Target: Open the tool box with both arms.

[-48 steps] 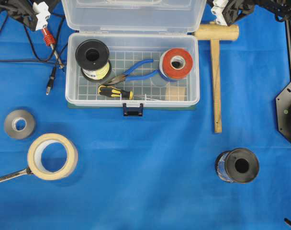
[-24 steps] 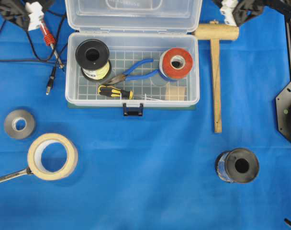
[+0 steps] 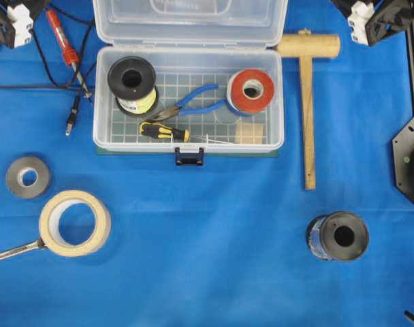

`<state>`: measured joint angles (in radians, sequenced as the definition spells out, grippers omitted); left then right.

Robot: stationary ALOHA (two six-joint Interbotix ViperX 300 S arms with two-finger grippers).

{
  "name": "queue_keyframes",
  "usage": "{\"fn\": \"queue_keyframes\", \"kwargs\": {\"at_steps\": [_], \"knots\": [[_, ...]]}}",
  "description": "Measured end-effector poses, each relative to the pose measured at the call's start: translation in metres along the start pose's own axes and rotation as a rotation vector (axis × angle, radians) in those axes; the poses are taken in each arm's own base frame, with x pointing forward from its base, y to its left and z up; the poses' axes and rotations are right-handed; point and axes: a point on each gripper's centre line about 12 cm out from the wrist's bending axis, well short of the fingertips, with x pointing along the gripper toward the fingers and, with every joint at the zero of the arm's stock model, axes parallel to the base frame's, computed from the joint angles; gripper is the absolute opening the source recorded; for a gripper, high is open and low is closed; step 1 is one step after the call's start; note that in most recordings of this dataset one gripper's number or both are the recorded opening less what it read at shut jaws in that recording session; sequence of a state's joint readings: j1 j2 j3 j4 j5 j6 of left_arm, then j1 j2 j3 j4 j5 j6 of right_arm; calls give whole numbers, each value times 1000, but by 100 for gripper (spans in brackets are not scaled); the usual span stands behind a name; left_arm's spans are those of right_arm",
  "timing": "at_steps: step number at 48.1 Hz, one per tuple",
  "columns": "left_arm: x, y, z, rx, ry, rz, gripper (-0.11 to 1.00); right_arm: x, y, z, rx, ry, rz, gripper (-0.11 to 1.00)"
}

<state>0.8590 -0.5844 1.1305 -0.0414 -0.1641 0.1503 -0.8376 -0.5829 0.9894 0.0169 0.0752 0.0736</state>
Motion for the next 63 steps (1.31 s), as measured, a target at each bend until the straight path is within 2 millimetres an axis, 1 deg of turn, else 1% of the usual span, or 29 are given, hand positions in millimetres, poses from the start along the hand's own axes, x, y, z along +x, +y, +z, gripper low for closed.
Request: {"fn": "queue_keyframes", "kwargs": {"at_steps": [4,8,12,16,26,34,41,49,63], "knots": [[-1,-2,-1,-4,2,-9,87,0,1,0,9,-1,3,83],[-5,-12,-2,1,3,-46,87,-2,9,-1,7,0,31,83],[-13,-26,-2,10,-10,-99,87,-8,26,-3,-12,4,91,83],[-26,-41,0,20,-36,-167,87,-16,45,-4,-35,2,163,83],[-69,-82,6,78,-120,-391,87,-43,93,-15,-127,3,362,83],[-98,-105,3,135,-131,-552,87,-63,127,-29,-209,39,510,83],[-111,-115,-4,175,-104,-633,87,-77,147,-44,-275,91,605,83],[-116,-121,-9,202,-82,-680,87,-87,158,-55,-324,134,661,83],[-115,-122,-13,208,-65,-681,87,-87,158,-57,-340,136,661,83]]}}
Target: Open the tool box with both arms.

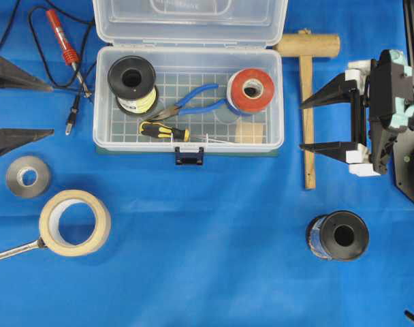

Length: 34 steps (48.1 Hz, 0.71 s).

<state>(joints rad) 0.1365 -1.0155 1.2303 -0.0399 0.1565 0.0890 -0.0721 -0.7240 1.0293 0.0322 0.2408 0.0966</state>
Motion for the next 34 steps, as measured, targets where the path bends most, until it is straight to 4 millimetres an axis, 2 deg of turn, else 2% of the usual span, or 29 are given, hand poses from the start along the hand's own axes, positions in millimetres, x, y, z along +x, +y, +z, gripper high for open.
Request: {"fn": "queue_keyframes", "kwargs": {"at_steps": [34], "knots": [[0,-1,-11,0,72,-6,87,0,-1,-7,-1,41,-5,83]]}}
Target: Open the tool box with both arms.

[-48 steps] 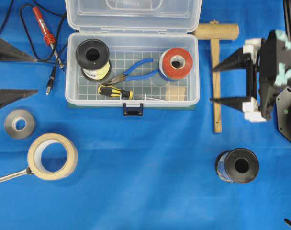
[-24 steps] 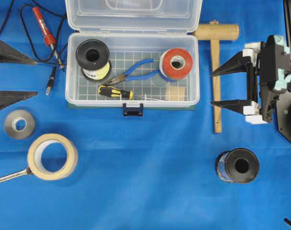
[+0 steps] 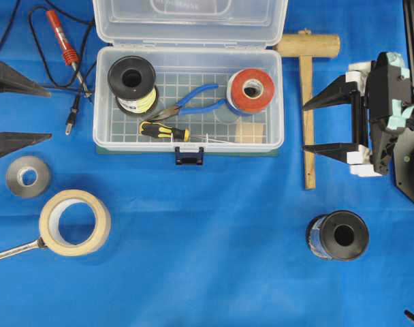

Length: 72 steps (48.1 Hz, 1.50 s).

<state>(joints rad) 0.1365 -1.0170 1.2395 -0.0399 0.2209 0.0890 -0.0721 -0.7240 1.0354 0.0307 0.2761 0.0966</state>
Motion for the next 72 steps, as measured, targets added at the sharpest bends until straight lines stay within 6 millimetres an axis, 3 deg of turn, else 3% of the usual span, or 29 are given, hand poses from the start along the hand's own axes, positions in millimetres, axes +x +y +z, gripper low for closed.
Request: {"fn": "queue_keyframes", "kwargs": {"at_steps": [72], "knots": [[0,0,-3,-2,6,0,87,-6,0,-5,-2,-12,2,83]]}}
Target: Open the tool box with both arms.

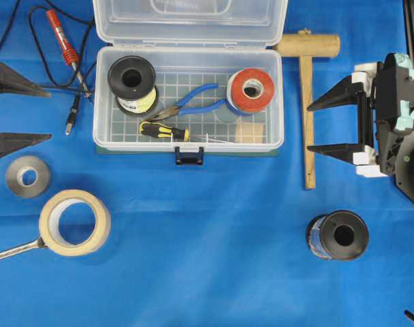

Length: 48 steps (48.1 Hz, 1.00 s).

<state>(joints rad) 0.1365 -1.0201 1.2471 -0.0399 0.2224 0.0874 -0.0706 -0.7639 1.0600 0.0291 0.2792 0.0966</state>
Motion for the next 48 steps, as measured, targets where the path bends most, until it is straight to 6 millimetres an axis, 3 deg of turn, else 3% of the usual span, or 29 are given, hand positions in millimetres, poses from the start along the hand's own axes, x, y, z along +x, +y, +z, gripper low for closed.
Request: {"fn": "queue_keyframes", "kwargs": {"at_steps": [48], "knots": [[-1,-2,-4,4,1,-8,87,0,0,-4,-1,17,-2,83]]}}
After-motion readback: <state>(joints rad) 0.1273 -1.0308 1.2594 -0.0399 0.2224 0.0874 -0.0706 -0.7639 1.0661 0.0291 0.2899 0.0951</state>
